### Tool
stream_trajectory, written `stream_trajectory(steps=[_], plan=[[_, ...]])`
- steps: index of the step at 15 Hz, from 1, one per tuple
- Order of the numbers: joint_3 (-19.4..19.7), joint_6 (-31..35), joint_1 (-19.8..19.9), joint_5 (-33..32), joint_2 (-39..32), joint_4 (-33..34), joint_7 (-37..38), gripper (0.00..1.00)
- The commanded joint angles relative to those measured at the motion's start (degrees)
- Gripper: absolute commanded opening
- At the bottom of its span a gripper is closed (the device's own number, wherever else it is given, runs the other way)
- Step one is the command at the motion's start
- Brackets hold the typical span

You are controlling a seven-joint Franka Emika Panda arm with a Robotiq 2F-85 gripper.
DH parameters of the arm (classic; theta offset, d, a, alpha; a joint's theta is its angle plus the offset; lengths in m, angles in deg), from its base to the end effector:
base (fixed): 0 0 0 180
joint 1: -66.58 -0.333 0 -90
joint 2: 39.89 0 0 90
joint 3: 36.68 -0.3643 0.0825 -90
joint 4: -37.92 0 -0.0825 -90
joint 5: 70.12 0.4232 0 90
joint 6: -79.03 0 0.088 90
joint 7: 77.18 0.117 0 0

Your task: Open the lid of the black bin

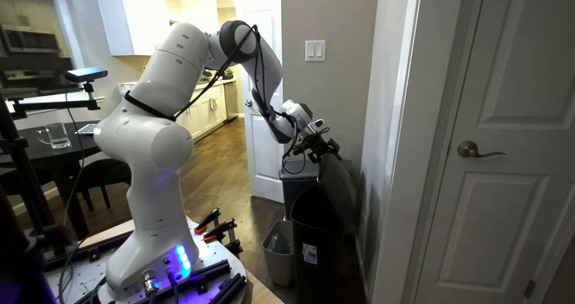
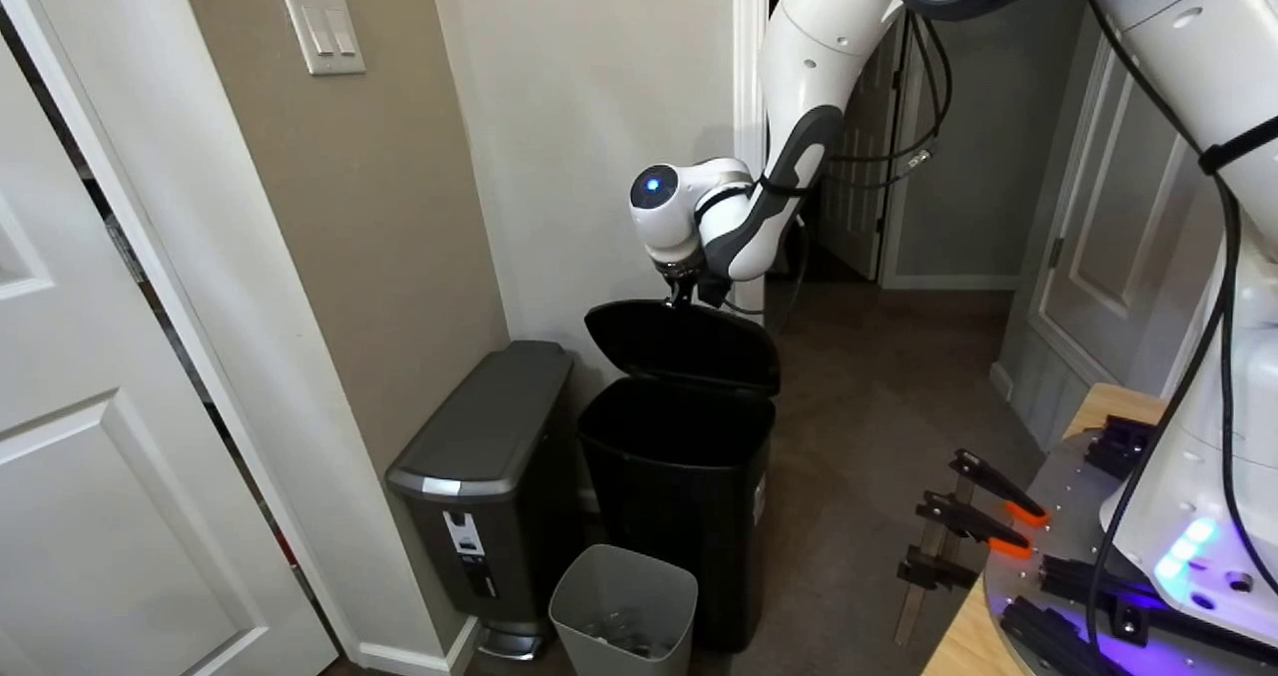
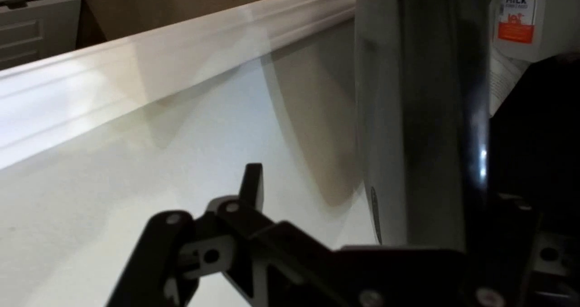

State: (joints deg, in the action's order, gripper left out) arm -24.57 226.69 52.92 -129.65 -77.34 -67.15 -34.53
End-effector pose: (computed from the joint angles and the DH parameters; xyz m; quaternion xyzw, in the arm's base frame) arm 0.7041 0.0399 0.1818 0.9340 0.1042 0.1512 0.3063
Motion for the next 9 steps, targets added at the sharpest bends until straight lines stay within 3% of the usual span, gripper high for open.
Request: stream_trajectory(steps=[1,9], plan=[[-0.78,3.63,2.28,-2.49,3.93,-3.77,3.01,1.0],[-0.66,4.55,2.74,-3.31,5.24,-3.12,4.12,1.0]])
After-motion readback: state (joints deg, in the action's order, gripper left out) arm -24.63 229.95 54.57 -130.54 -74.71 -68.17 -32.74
